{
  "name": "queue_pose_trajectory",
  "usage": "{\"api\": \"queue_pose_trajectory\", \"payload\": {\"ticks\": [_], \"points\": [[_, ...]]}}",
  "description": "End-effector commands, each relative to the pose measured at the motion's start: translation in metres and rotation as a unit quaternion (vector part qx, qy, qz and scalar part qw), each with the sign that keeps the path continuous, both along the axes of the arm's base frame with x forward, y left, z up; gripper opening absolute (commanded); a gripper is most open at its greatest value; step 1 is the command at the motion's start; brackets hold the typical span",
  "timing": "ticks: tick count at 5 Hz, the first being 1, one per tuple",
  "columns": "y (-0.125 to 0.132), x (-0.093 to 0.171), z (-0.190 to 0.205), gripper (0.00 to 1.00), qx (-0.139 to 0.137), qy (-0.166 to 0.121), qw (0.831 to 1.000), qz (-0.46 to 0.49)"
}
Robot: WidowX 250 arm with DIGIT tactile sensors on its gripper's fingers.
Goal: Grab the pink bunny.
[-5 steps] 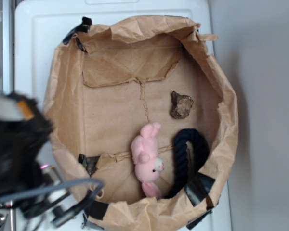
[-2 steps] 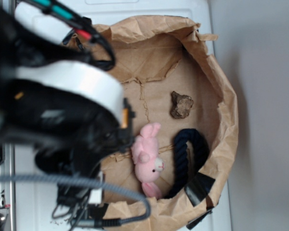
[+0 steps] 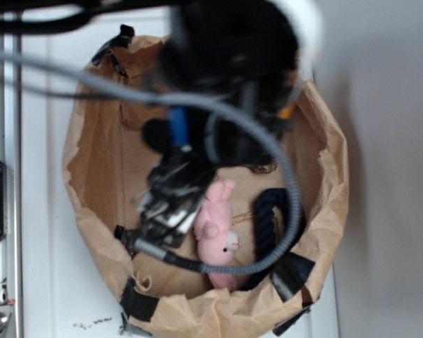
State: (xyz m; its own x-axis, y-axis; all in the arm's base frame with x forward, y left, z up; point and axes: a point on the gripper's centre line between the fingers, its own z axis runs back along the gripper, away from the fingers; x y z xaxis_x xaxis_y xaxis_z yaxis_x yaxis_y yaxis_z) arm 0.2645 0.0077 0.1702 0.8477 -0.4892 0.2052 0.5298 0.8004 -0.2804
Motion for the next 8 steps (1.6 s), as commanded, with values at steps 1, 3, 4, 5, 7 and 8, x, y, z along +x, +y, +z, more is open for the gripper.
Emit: {"api": "queue_pose_trajectory", "payload": {"ticks": [1,3,4,5,7,8], "points": [[0.0,0.001,0.016,1.0,0.004,-0.027,1.0,0.003],[-0.011,0.0,-0.009,1.0,0.039,-0.059,0.992,-0.104],[-0.01,0.005,-0.037,1.0,0.063,-0.052,0.986,-0.148],[-0.006,0.012,-0.056,1.0,0.073,-0.038,0.984,-0.158],[-0.019,0.014,-0.09,1.0,0.087,-0.047,0.974,-0.203],[-0.032,0.011,-0.081,1.0,0.053,-0.045,0.969,-0.235]]}}
